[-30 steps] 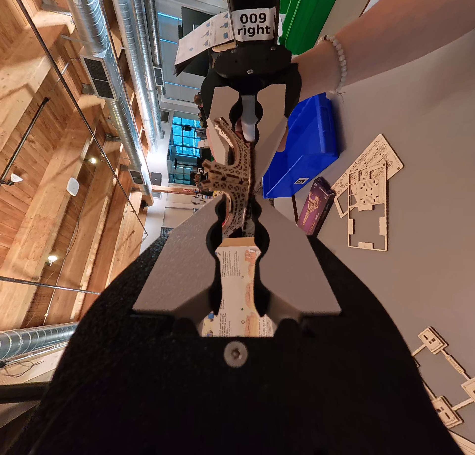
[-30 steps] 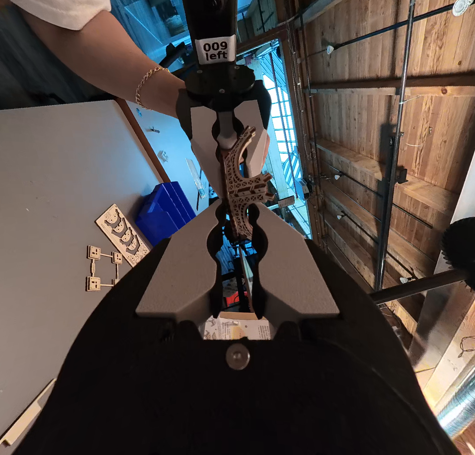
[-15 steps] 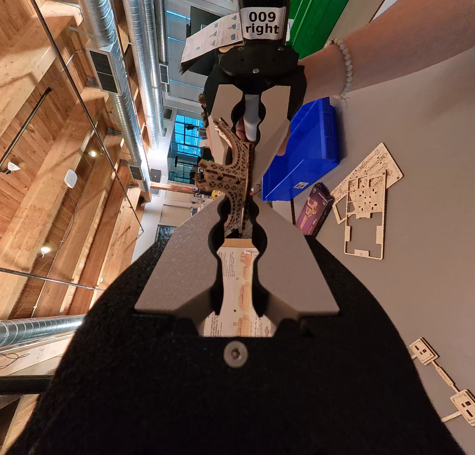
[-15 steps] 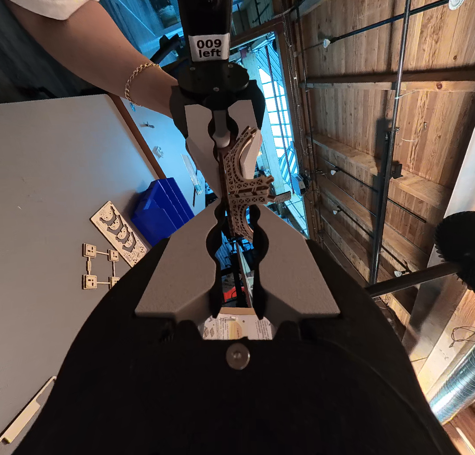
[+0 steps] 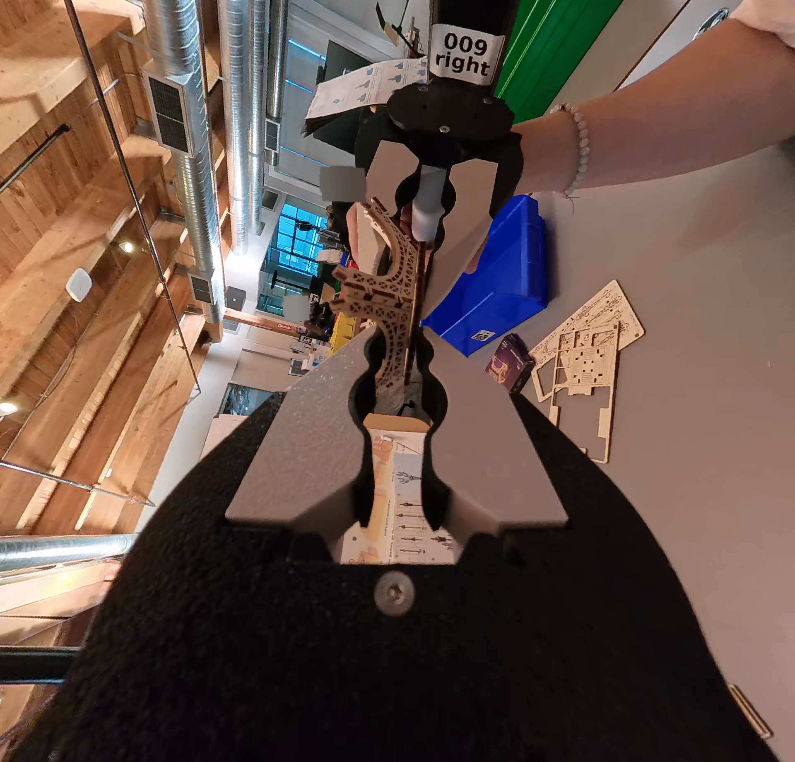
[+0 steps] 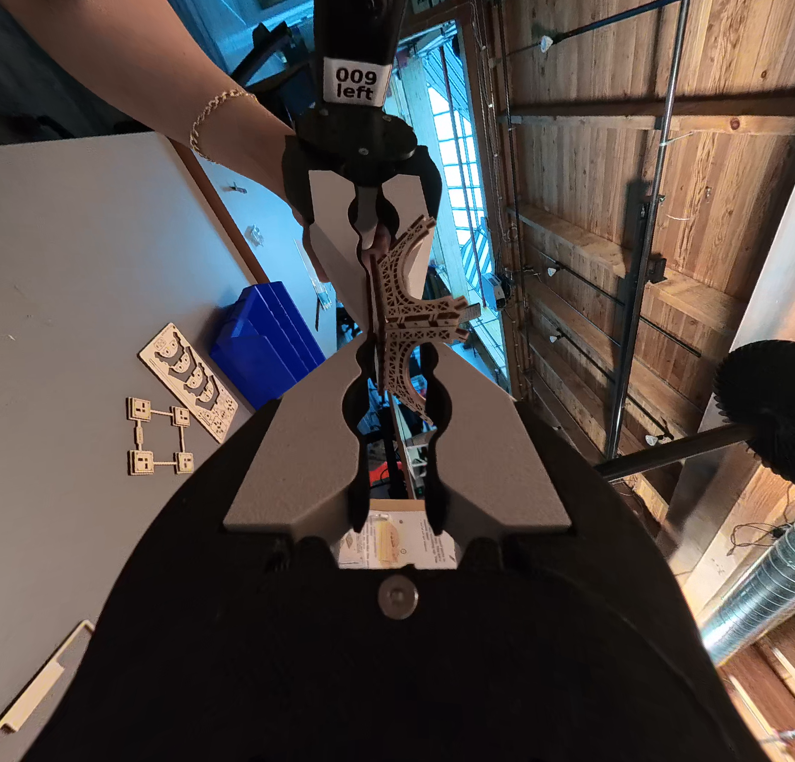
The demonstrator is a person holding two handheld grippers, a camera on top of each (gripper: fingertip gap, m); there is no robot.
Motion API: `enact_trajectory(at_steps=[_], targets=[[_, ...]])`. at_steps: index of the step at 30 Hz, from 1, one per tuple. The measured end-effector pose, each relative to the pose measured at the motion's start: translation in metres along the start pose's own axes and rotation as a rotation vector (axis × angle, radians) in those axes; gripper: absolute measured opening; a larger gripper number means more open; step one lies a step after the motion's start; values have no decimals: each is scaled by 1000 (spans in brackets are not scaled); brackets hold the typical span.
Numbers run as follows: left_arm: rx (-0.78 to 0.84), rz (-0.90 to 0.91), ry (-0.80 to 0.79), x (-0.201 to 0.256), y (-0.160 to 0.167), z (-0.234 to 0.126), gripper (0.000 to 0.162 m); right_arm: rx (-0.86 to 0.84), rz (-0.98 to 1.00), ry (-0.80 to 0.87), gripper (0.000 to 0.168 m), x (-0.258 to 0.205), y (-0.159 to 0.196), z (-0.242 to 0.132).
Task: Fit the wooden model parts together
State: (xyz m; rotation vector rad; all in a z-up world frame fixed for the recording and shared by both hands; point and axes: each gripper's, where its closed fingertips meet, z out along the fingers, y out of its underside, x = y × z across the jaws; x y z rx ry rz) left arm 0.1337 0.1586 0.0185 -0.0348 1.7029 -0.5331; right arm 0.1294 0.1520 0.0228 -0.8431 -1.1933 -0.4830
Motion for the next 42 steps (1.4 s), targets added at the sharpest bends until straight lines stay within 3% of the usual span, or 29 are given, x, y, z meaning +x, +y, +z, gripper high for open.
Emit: enact_trajectory(at_steps=[18, 21, 26, 42], targets=[[-24, 202, -62, -7, -13, 0, 13, 3, -56, 23, 13, 5, -5, -5], [-3, 206, -70, -7, -16, -2, 24, 9, -41, -7, 12, 1, -7, -5], [6, 226, -45, -3, -20, -6, 12, 30, -22, -6, 12, 2, -9, -5], [8, 220, -19, 0, -22, -8, 11, 42, -86, 14, 13, 1, -13, -5]])
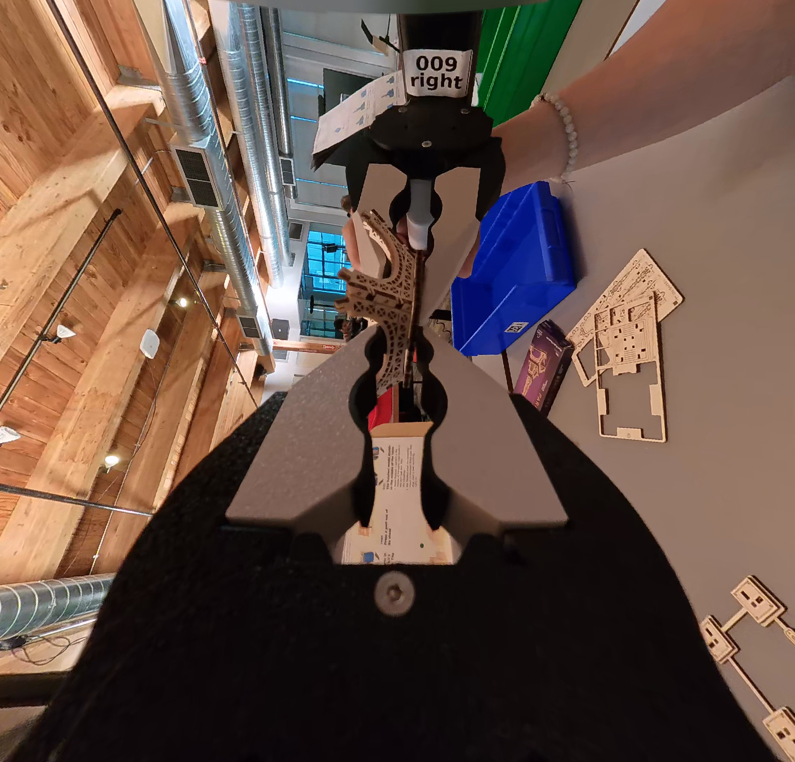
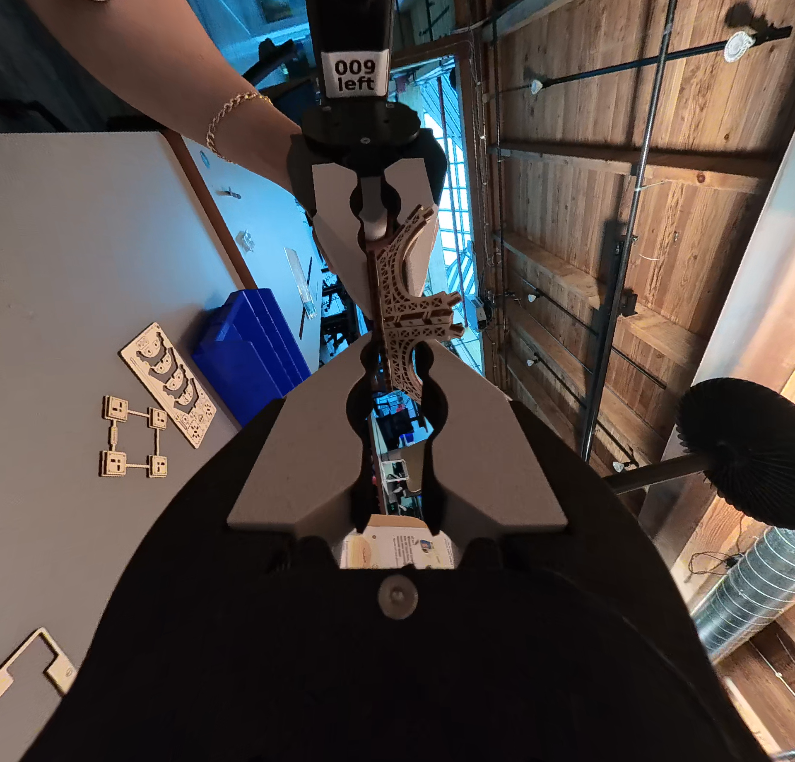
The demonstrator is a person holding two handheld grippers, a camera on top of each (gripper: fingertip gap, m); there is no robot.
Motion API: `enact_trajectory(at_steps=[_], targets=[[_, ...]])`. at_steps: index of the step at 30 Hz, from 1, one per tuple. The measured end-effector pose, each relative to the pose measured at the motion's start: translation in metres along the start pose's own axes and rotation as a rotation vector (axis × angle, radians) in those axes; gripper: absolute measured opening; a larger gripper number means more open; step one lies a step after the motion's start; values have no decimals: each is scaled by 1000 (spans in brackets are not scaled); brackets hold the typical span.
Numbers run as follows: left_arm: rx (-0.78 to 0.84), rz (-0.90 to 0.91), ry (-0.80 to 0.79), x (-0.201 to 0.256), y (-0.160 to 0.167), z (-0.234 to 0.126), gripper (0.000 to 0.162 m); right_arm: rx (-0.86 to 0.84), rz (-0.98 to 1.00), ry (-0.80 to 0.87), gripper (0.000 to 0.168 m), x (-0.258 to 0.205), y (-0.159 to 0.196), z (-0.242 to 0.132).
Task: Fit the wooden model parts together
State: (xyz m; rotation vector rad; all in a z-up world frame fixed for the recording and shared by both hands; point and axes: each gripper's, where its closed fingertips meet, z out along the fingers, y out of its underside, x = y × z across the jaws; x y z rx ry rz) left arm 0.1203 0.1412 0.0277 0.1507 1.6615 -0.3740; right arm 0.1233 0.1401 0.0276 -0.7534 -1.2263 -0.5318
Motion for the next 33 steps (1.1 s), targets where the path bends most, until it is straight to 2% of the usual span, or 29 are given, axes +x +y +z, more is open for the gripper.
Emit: enact_trajectory(at_steps=[17, 27, 33], targets=[[42, -59, 20, 3, -3, 0, 11, -5, 51, -67, 12, -5, -3, 0], [42, -89, 15, 0, -3, 1, 11, 25, 29, -5, 15, 1, -4, -3], [44, -67, 29, 4, -4, 2, 11, 32, 46, -58, 13, -5, -4, -5]])
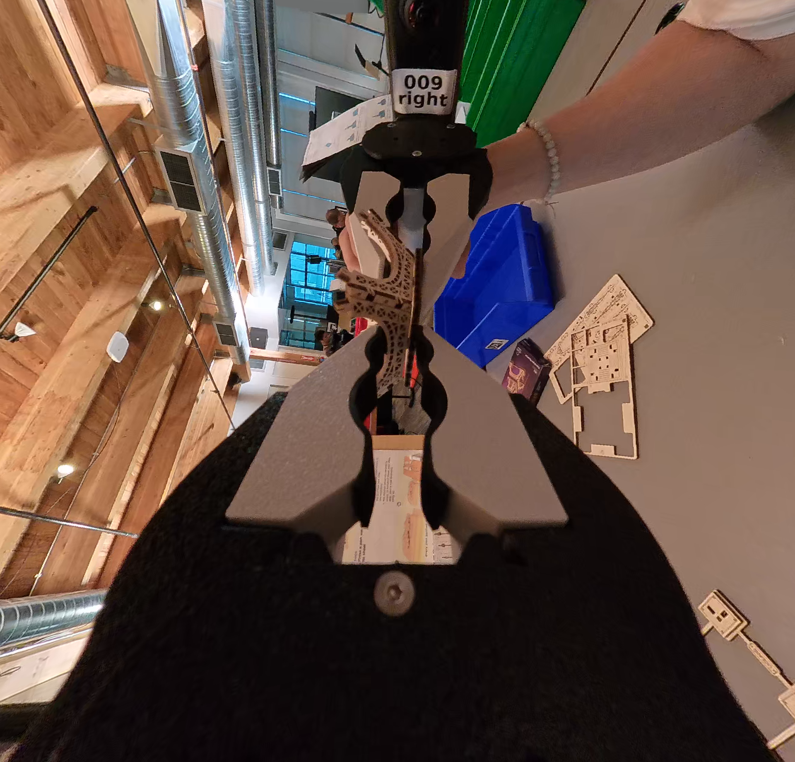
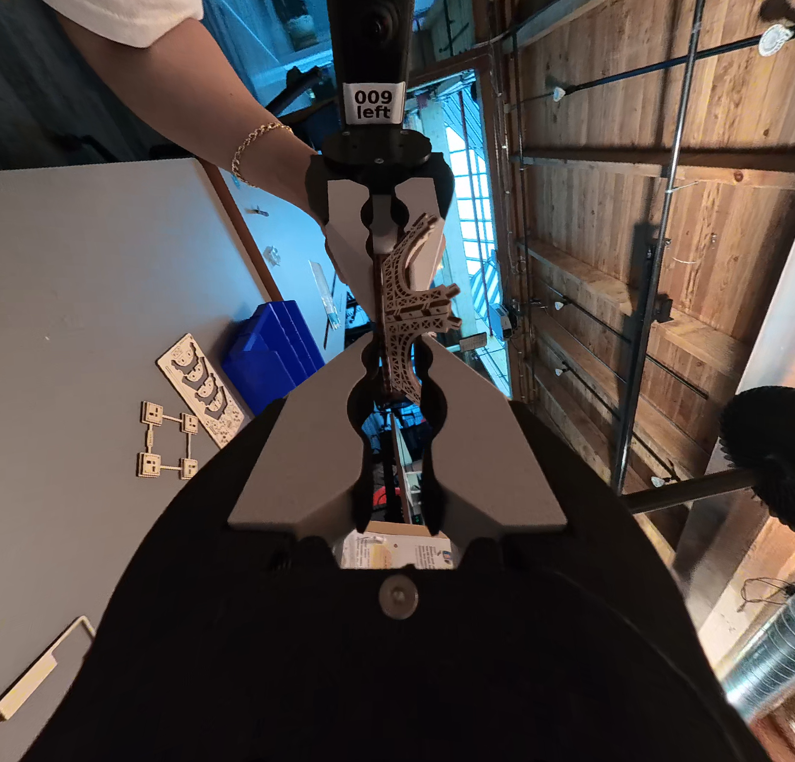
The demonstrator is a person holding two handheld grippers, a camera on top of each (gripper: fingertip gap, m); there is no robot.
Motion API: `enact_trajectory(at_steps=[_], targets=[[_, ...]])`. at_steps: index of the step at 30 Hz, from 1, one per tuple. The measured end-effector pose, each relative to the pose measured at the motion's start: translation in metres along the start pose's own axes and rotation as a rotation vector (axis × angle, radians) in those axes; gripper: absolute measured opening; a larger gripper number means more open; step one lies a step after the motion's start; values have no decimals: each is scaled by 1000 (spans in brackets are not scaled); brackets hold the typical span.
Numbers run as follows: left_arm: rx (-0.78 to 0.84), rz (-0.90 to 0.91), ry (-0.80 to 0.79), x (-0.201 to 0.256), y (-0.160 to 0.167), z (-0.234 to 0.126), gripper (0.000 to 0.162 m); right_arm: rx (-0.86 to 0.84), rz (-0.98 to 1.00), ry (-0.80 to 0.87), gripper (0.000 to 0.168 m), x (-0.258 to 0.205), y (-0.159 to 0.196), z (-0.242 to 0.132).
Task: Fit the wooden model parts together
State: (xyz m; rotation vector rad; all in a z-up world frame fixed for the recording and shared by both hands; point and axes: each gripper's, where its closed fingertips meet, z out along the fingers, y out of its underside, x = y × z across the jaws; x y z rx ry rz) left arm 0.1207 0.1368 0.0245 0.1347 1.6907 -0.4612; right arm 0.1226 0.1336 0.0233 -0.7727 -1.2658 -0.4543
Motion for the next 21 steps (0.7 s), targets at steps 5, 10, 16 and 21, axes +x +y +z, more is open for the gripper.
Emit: enact_trajectory(at_steps=[5, 10, 16, 21], targets=[[48, -42, 26, 7, -4, 1, 11, 72, 99, -75, 12, -9, -7, -3], [100, -107, 15, 8, -6, 1, 11, 107, 175, -92, 12, -10, -11, -4], [148, -182, 18, 11, -6, 1, 11, 92, 240, -140, 14, -14, -12, -5], [180, -260, 23, 14, -1, 2, 11, 63, 312, -194, 23, -20, -9, -4]])
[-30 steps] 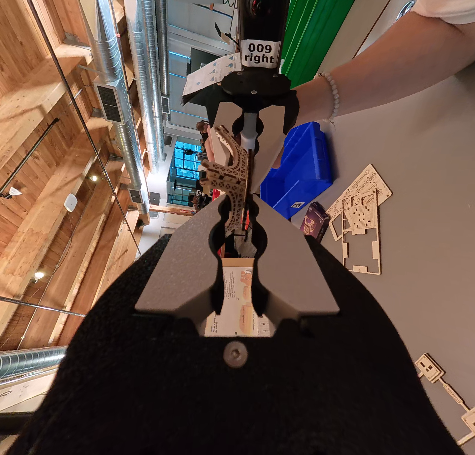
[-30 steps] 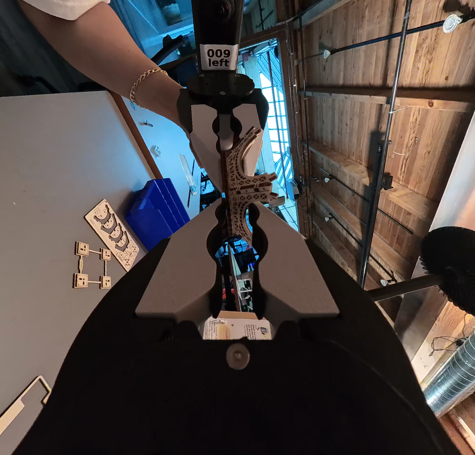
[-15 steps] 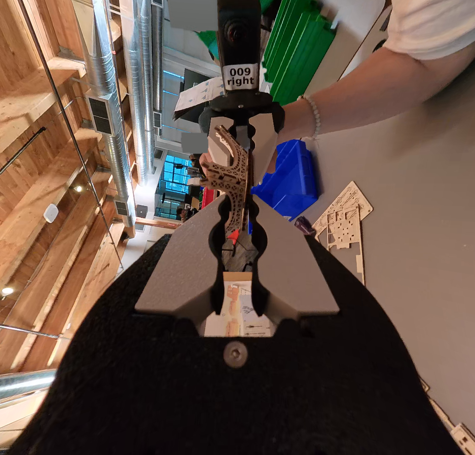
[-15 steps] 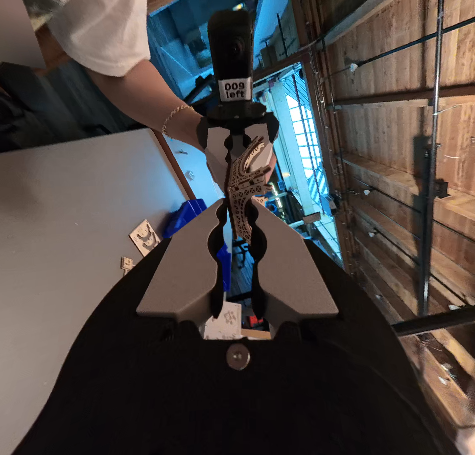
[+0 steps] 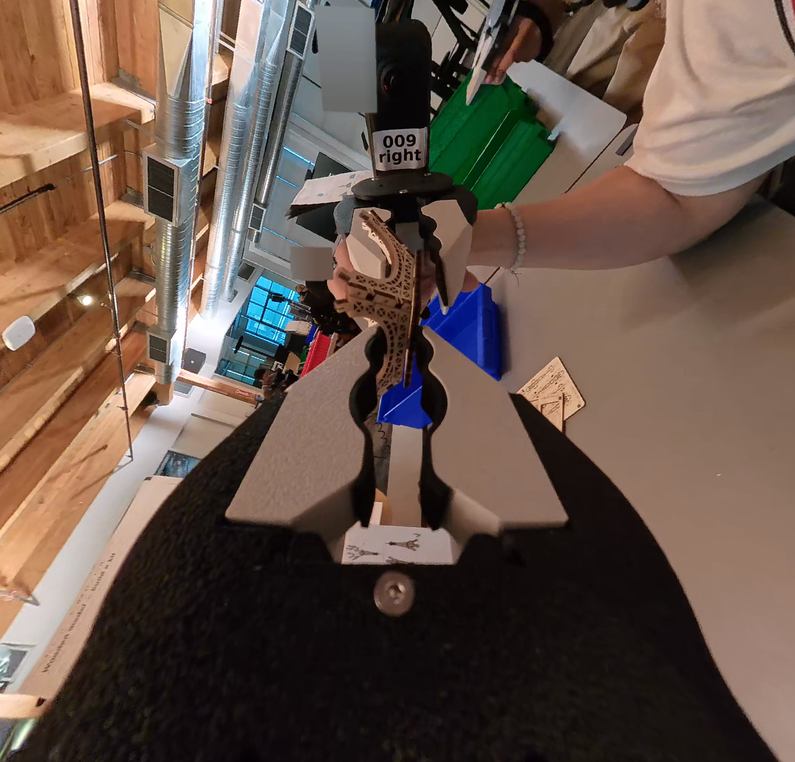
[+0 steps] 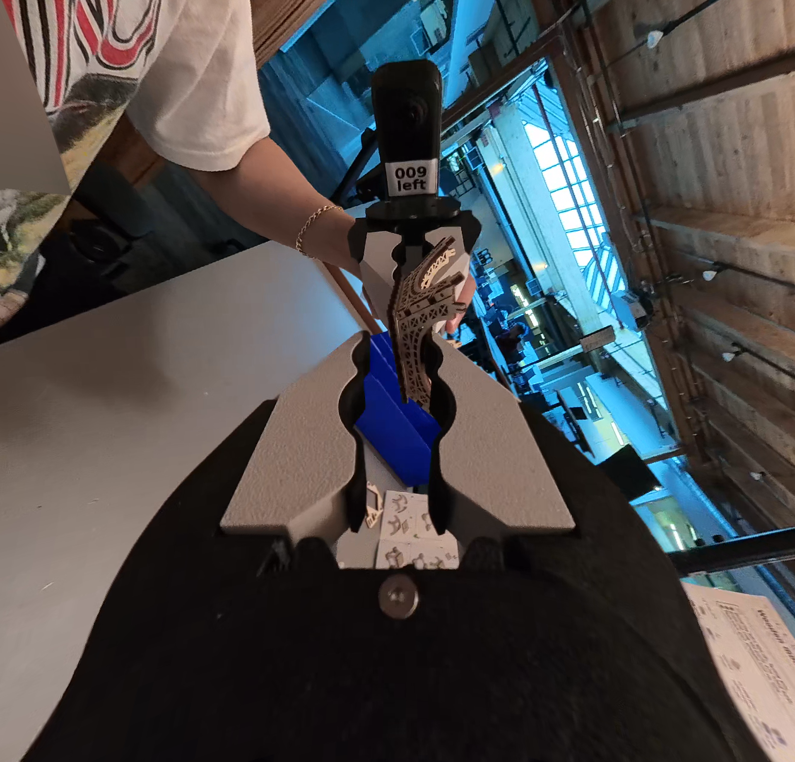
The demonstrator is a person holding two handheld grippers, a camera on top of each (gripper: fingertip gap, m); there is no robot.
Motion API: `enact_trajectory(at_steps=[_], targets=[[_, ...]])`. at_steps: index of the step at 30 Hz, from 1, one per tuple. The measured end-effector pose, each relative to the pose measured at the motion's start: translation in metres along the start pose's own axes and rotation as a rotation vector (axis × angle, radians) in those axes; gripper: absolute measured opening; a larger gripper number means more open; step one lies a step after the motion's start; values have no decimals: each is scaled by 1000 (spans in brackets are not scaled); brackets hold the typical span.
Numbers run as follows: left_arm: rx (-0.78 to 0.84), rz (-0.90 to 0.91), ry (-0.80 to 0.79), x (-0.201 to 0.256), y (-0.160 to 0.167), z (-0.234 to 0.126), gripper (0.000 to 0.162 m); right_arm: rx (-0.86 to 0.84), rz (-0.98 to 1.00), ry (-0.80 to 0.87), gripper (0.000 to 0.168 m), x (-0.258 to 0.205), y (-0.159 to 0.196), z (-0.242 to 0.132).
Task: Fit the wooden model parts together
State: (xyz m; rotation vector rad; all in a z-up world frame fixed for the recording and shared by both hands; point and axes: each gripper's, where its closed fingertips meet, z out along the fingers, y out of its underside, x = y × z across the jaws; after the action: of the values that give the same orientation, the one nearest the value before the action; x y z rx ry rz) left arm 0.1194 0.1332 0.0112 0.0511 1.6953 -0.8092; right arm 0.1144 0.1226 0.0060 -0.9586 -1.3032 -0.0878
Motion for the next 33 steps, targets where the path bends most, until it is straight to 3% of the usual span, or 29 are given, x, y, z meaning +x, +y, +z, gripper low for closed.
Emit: enact_trajectory(at_steps=[4, 22, 33], targets=[[11, -16, 19, 6, 2, 1, 11, -4, -20, -10, 12, -1, 3, -1], [-18, 31, 13, 3, -2, -2, 11, -1, -49, 9, 11, 2, 0, -1], [-110, 72, 123, 16, 6, -8, 13, -35, -62, -42, 11, -7, 7, 5]])
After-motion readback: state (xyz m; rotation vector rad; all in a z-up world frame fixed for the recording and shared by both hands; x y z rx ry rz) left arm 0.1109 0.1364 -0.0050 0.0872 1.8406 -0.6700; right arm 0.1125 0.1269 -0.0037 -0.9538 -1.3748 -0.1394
